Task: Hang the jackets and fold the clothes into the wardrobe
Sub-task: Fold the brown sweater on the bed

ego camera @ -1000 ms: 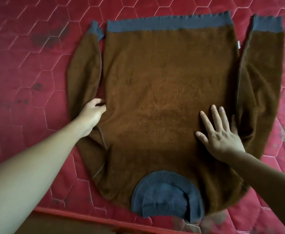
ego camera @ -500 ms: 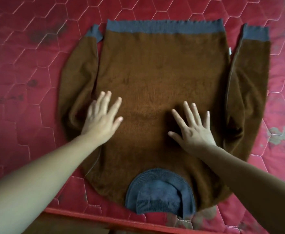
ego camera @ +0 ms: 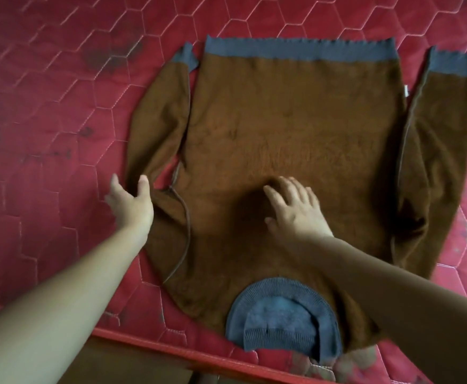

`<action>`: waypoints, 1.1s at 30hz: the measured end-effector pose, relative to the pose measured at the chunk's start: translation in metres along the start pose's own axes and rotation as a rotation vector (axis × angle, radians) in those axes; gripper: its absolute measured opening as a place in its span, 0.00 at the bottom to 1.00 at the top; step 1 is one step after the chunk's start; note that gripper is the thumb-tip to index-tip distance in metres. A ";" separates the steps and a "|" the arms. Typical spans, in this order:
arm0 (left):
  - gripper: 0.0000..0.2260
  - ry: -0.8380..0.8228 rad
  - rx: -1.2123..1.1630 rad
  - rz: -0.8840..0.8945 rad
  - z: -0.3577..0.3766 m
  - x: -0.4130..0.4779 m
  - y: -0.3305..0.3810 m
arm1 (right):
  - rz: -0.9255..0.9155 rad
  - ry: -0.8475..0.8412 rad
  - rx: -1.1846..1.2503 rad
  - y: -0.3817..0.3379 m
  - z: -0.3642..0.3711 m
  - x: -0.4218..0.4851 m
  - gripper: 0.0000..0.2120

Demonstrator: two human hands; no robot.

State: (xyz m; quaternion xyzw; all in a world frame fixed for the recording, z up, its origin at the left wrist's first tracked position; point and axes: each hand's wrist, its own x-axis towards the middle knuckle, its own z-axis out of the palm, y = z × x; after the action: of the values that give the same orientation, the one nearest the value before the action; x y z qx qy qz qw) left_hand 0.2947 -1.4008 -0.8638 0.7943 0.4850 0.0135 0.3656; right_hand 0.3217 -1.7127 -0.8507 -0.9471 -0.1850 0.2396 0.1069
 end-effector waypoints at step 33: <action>0.14 -0.426 0.054 0.246 0.069 0.023 0.093 | -0.209 0.074 -0.198 -0.053 -0.048 0.167 0.12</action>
State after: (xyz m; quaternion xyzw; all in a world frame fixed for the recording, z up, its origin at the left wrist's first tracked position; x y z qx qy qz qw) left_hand 0.4037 -1.4461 -0.8666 0.8418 0.2966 -0.1228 0.4339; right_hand 0.4660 -1.6025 -0.8633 -0.9368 -0.3012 0.1726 0.0442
